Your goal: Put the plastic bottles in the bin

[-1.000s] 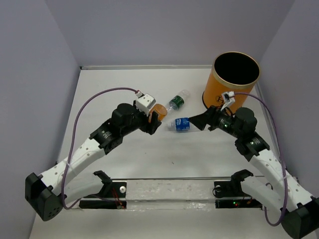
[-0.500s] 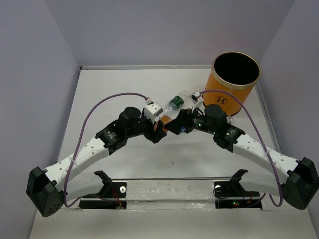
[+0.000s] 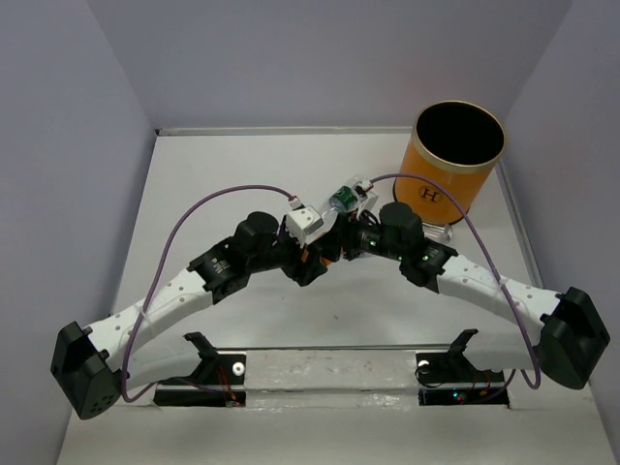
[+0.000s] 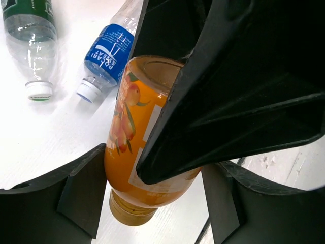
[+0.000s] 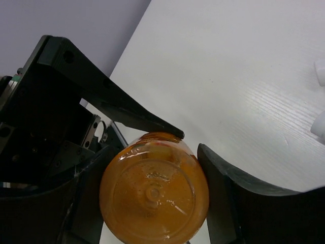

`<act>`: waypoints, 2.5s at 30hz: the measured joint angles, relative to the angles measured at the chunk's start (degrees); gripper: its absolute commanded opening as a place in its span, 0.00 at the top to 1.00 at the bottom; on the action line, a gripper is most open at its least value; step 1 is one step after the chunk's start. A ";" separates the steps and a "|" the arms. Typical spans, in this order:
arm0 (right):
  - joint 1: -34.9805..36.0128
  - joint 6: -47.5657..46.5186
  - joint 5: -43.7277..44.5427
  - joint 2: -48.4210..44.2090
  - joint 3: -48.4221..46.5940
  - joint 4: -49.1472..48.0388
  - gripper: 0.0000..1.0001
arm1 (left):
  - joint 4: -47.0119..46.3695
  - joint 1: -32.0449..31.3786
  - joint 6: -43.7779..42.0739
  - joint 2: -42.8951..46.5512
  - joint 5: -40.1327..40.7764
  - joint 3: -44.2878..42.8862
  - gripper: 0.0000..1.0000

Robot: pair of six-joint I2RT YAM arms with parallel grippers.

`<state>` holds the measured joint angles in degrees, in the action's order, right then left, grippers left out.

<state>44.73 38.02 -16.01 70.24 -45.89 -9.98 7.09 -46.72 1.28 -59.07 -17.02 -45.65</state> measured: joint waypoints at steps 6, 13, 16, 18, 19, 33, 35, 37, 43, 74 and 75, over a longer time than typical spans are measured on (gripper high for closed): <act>0.37 0.26 2.10 -0.68 -0.24 -0.31 0.68 | -0.79 -0.07 -0.11 0.46 0.68 0.00 0.13; 0.35 -1.57 10.08 -4.63 -1.79 3.67 0.75 | -0.83 -0.09 0.20 3.21 2.64 0.00 0.01; 0.20 -5.03 16.11 -5.55 -6.54 8.04 0.77 | -0.79 -0.09 0.33 5.09 3.87 0.00 0.01; -0.87 -8.20 19.71 -5.57 -11.50 10.95 0.77 | -0.50 -0.09 0.33 6.49 4.94 0.00 0.01; -2.89 -9.40 20.74 -5.49 -14.21 11.80 0.77 | -0.31 -0.09 0.37 7.52 5.66 0.00 0.01; -25.83 -31.56 46.60 8.15 -48.52 19.34 0.77 | 3.28 -0.09 2.86 11.61 20.09 -0.09 0.01; -27.96 -33.70 48.33 12.07 -50.84 20.24 0.77 | 4.11 -0.09 3.39 11.56 21.07 -0.11 0.01; -29.68 -35.43 49.53 15.32 -51.47 21.35 0.75 | 4.44 -0.09 3.76 11.72 21.70 -0.13 0.01; -33.24 -37.66 49.99 21.68 -50.97 27.78 0.06 | 5.09 -0.09 4.24 13.40 22.05 -0.13 0.01; -8.22 -3.43 45.33 30.58 -34.91 26.77 0.00 | 6.05 -0.09 5.07 13.49 28.02 -0.26 0.01; -8.22 -2.32 46.84 31.04 -35.17 26.08 0.00 | 6.05 -0.09 5.07 13.55 28.02 -0.26 0.01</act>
<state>36.51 35.70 30.83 101.27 -81.06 16.10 13.15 -46.81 6.35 -45.52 11.00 -45.91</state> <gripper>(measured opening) 0.994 0.989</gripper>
